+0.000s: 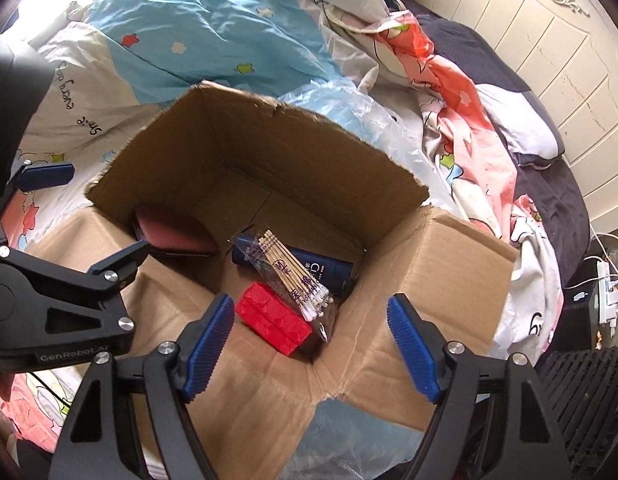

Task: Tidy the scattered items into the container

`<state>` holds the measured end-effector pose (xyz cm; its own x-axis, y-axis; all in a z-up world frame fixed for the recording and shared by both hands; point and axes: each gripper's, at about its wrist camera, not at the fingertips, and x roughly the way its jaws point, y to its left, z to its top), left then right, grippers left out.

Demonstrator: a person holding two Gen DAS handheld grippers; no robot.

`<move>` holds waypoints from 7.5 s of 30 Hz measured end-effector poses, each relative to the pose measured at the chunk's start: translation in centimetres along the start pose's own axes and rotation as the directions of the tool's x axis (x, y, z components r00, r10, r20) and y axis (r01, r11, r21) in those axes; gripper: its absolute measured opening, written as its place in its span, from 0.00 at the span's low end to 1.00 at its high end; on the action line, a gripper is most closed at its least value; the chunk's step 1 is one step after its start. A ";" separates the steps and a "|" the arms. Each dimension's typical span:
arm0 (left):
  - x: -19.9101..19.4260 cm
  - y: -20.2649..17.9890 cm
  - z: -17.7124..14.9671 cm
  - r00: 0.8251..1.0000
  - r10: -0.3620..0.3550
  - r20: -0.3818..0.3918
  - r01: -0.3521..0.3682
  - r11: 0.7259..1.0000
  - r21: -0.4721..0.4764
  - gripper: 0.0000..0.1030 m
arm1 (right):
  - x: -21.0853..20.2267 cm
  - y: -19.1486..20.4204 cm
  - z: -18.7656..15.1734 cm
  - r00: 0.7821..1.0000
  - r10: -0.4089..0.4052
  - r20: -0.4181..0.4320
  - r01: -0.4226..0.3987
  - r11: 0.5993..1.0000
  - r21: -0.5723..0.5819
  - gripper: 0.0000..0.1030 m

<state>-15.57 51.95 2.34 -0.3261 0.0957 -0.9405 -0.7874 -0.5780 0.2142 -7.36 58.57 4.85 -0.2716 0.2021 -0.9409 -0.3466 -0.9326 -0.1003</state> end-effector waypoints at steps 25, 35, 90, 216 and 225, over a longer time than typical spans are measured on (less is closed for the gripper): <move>-6.1 7.2 -12.2 0.999 0.001 -0.035 -0.007 0.989 -0.151 0.97 | -6.5 6.8 -3.4 0.999 -0.017 0.028 0.019 0.998 -0.058 0.74; -7.8 9.4 -17.8 0.999 0.022 -0.030 -0.029 0.974 -0.224 0.97 | -7.9 10.2 -5.4 0.999 -0.006 0.041 0.009 0.996 -0.093 0.74; -0.8 20.9 -42.4 0.990 -0.033 -0.136 -0.057 0.795 -0.603 0.97 | -1.6 31.8 -11.8 0.990 0.137 -0.029 -0.137 0.909 -0.393 0.74; 13.5 21.8 -29.6 0.979 -0.182 0.095 0.204 0.916 -0.345 0.77 | 14.6 39.0 1.2 0.742 0.595 -0.308 -0.669 0.637 -0.382 0.76; 13.3 21.7 -29.8 0.984 -0.158 0.077 0.175 0.924 -0.341 0.62 | 14.3 39.2 1.0 0.757 0.579 -0.304 -0.653 0.642 -0.401 0.76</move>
<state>-21.46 16.51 -13.41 -0.2372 0.2477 -0.9393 -0.6058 -0.7936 -0.0563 -25.74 25.20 -12.23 -0.1333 -0.4779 -0.8682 0.3148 -0.8511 0.4202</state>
